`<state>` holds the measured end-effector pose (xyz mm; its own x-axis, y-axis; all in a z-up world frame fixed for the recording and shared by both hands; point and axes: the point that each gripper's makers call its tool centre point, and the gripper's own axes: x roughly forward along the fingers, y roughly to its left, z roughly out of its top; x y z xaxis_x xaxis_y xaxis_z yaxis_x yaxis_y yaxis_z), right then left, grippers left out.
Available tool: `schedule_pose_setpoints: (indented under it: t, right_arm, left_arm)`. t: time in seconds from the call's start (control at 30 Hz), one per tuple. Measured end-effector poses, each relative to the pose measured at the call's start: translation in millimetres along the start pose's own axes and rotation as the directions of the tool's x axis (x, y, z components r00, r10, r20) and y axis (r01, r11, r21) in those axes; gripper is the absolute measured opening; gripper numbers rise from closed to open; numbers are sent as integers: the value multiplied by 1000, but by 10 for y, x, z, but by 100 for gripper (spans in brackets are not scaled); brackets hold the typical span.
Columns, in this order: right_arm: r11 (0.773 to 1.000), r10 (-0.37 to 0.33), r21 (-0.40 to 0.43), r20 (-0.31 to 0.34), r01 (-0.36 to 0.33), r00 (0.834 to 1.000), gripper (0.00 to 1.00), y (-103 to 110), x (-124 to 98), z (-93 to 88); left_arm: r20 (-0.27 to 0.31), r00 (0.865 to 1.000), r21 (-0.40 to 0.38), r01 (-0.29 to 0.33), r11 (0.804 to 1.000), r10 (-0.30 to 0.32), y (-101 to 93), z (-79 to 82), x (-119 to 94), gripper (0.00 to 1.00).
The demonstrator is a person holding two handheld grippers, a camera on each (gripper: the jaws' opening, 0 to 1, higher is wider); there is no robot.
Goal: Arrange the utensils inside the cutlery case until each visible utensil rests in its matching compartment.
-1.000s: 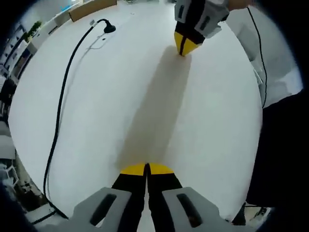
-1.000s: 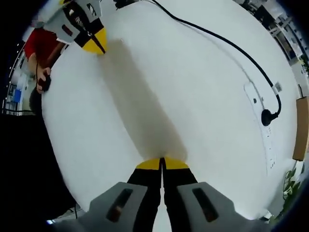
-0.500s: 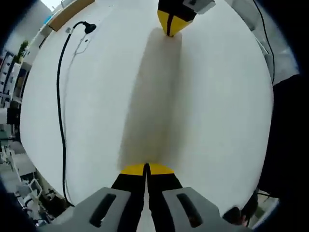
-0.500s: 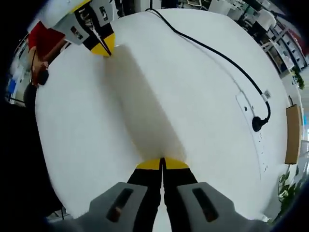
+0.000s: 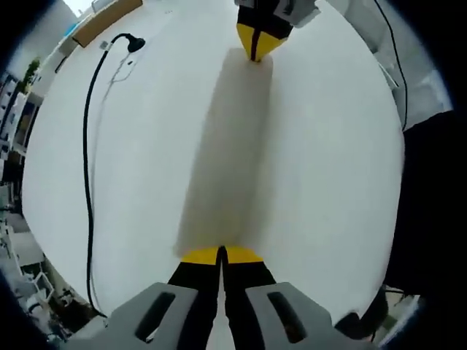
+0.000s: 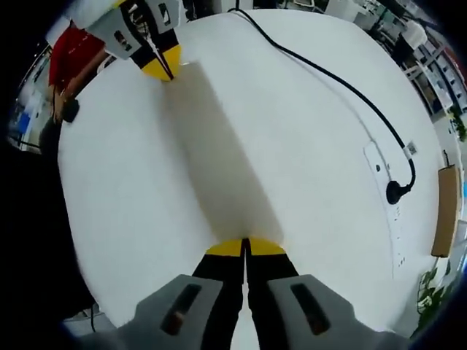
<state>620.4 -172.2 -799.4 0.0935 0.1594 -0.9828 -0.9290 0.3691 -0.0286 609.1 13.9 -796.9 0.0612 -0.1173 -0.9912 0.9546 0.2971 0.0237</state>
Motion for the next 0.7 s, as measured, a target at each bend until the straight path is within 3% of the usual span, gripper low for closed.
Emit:
schedule_pose_setpoints:
  t: [0.13,0.33,0.4,0.43,0.57,0.6,0.67,0.7]
  right_arm:
    - [1000,-7,-19,-17,7,1000,0,17,0,-2]
    - [999,-23,-47,-26,22,999,0,10,-3,-13]
    - [999,-23,26,11,23,1000,0,6,3,-13]
    - [999,-17,52,38,15,999,0,-4,-4,-16]
    - [998,-9,60,149,0,989,0,-8,-26,-14]
    - [996,-19,90,224,-1,974,0,-13,-35,-6]
    - [987,-49,160,412,-19,910,0,-31,-62,58]
    - [978,-87,207,542,-32,836,0,-3,-86,99]
  left_arm:
    - [73,997,-41,22,999,-19,-3,-6,-4,0]
    - [107,994,-24,3,1000,0,-25,3,-11,0]
    - [124,992,11,-4,1000,2,-19,9,-10,1]
    - [120,993,-11,-5,1000,6,-13,13,-7,1]
    - [121,992,22,-39,999,36,-33,15,-9,1]
    - [137,989,12,-50,999,48,-25,11,-12,1]
    - [194,978,-38,-75,996,81,-5,16,-20,1]
    - [246,962,-49,-110,993,119,5,26,-33,1]
